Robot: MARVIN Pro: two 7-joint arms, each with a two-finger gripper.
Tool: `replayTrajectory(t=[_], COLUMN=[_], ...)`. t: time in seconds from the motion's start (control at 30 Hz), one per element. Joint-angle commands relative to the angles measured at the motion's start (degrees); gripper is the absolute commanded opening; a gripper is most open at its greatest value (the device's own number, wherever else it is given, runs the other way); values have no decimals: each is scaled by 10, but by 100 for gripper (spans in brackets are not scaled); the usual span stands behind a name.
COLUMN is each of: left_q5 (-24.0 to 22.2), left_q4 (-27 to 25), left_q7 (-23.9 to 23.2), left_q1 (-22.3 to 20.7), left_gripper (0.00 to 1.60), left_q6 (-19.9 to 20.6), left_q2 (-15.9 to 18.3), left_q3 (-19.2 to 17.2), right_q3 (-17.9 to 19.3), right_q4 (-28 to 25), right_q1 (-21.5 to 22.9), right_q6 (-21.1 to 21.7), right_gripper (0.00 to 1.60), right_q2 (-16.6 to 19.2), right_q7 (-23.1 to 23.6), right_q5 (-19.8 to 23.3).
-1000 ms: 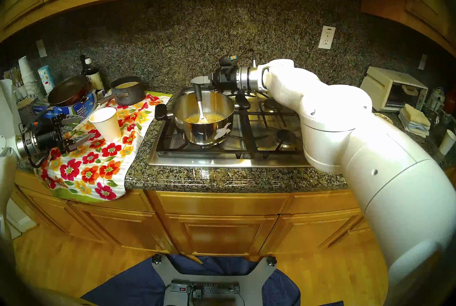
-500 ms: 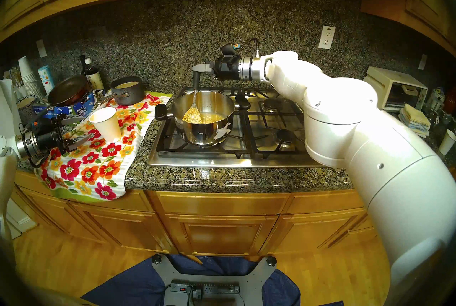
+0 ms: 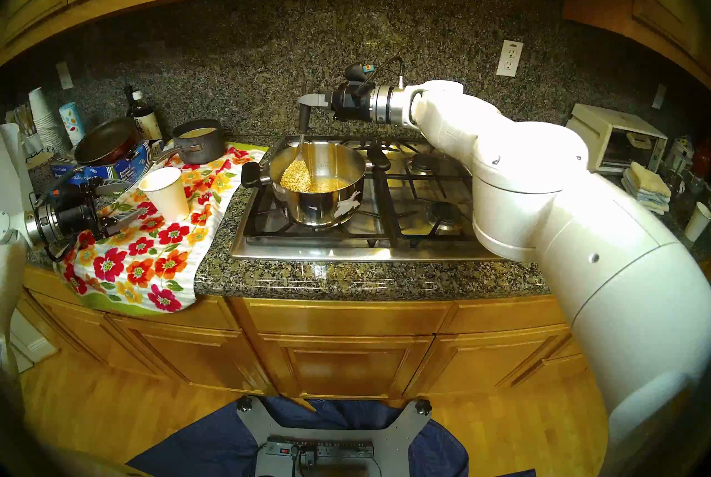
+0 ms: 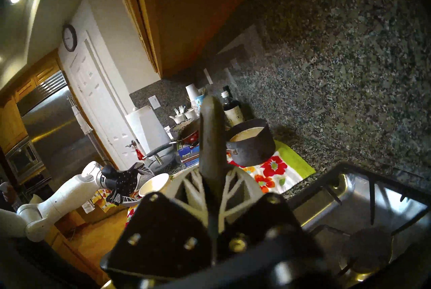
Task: Pour oats into pot and stir with a spoon
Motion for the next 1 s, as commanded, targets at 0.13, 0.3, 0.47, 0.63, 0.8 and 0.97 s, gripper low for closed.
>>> replayTrajectory(t=[0.13, 0.3, 0.47, 0.63, 0.8, 0.97], left_q5=[-9, -9, -9, -8, -8, -9], left_q4=[-9, -9, -9, -9, -9, -9], left_q7=[-1, 0, 0, 0, 0, 0], left_q1=[-13, -13, -13, -13, -13, -13], left_gripper=[160, 160, 160, 160, 160, 160], left_q6=[0, 0, 0, 0, 0, 0], left_q2=[9, 9, 9, 9, 9, 9], left_q3=[-11, -11, -11, -11, -11, -11], right_q3=[-3, -20, -40, -58, -81, -97], right_q4=[4, 5, 6, 7, 8, 8], right_q1=[39, 52, 58, 71, 83, 87], right_q6=[-120, -156, -210, -261, -314, -363], right_gripper=[0, 0, 0, 0, 0, 0], right_q2=[11, 16, 18, 17, 16, 13], right_q7=[47, 65, 87, 96, 93, 79], right_q5=[-15, -41, -73, -97, -123, -139])
